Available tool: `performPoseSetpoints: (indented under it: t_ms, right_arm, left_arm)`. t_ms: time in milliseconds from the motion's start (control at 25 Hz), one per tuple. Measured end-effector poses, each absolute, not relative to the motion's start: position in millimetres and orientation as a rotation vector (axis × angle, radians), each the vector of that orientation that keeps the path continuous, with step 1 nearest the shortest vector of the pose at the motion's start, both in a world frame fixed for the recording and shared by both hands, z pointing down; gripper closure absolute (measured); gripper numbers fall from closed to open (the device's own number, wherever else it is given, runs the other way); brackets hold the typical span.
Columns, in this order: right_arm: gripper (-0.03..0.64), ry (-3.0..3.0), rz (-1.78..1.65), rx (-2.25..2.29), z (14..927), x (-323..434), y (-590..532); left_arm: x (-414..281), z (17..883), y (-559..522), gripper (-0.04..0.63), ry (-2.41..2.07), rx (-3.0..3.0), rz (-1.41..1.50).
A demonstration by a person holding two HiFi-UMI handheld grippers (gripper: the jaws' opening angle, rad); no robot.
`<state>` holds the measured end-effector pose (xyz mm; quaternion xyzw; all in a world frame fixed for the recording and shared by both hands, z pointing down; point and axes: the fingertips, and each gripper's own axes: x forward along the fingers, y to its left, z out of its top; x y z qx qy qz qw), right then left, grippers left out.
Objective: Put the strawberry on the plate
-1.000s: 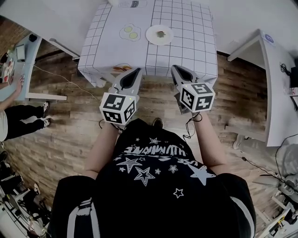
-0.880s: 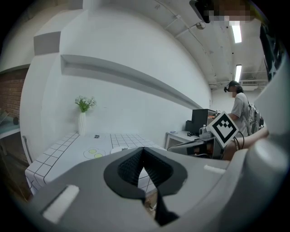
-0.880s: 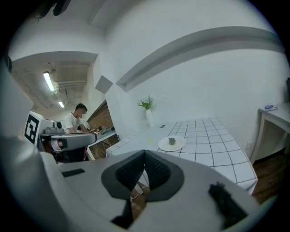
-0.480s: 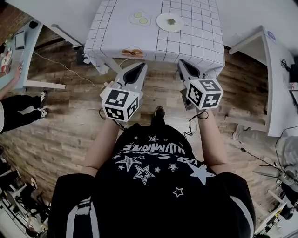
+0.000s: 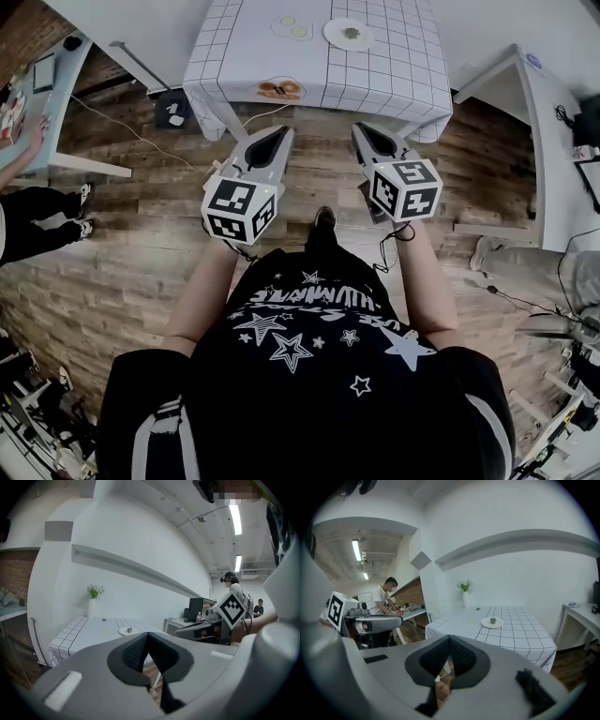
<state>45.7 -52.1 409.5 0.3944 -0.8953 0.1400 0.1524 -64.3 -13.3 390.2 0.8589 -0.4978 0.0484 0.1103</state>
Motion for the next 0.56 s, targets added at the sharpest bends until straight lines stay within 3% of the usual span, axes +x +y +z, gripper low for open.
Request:
performPoseSetpoints:
  t_ms: [560]
  right_arm:
    - [0.604,-2.544,0.385,1.125,412.8,25.2,60.4]
  left_arm:
    - [-83.5,396.6,82.1,0.588,-1.434,2.541,0.164]
